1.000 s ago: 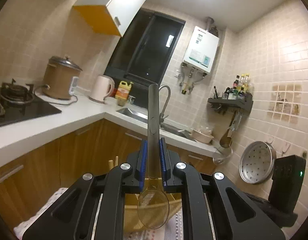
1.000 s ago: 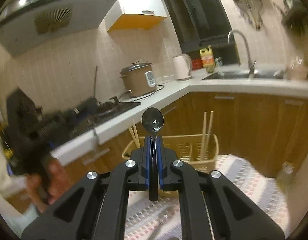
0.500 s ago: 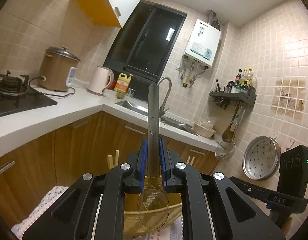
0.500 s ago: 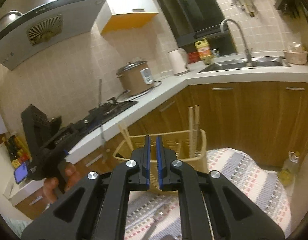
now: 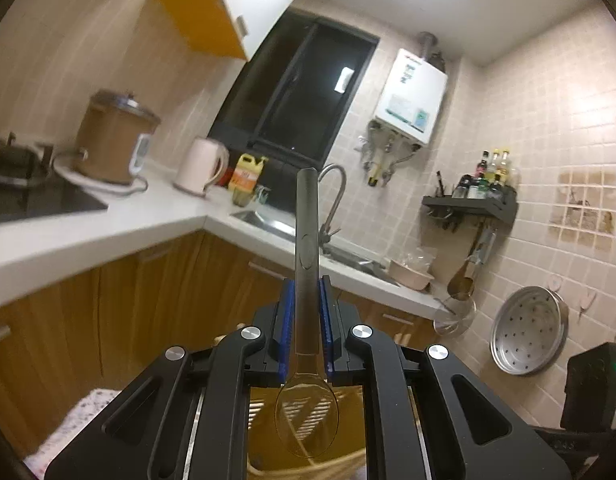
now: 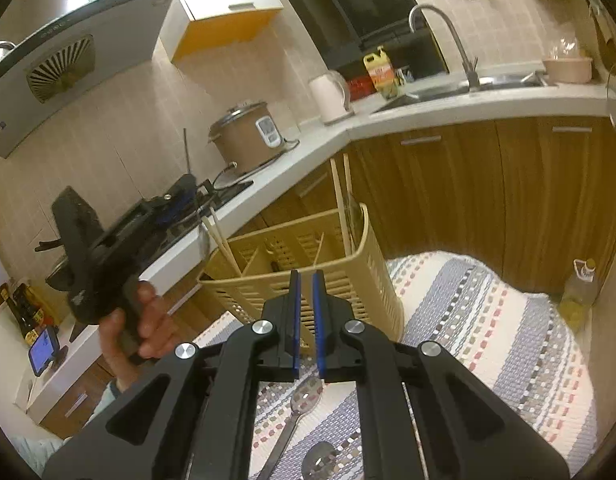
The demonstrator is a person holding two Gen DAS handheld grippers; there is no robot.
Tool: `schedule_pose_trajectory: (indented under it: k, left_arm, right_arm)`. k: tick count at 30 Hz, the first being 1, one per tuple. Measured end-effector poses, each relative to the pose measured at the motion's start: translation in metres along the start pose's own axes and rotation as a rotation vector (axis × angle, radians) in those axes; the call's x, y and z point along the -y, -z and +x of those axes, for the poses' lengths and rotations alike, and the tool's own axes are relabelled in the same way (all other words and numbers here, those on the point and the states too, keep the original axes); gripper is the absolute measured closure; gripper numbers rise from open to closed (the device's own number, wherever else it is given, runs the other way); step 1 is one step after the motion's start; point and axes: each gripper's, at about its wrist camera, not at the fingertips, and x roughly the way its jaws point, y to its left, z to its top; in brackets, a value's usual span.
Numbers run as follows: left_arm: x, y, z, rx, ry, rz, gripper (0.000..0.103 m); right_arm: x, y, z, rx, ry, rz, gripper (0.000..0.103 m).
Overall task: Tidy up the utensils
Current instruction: 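Lift both spoons over the caddy and open both grippers to drop them in, then move both grippers back down over the two metal spoons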
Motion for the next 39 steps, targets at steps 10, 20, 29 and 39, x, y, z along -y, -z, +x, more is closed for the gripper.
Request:
schedule_pose_trajectory:
  k: [10, 20, 29, 39]
  left_arm:
    - [-0.013, 0.022, 0.014, 0.014, -0.054, 0.04, 0.093]
    - [-0.011, 0.02, -0.021, -0.083, -0.042, 0.028, 0.061]
    - [0.013, 0.014, -0.097, -0.139, -0.035, 0.07, 0.05]
    - [0.025, 0.061, -0.09, -0.492, -0.045, 0.098, 0.045]
  right_arm:
    - [0.012, 0.012, 0.038, -0.06, -0.03, 0.033, 0.098]
    - [0.007, 0.015, 0.015, -0.095, 0.008, 0.038, 0.087]
    - [-0.011, 0.039, -0.037, -0.102, 0.061, 0.051, 0.049]
    - [-0.037, 0.072, -0.033, -0.3, 0.191, -0.002, 0.049]
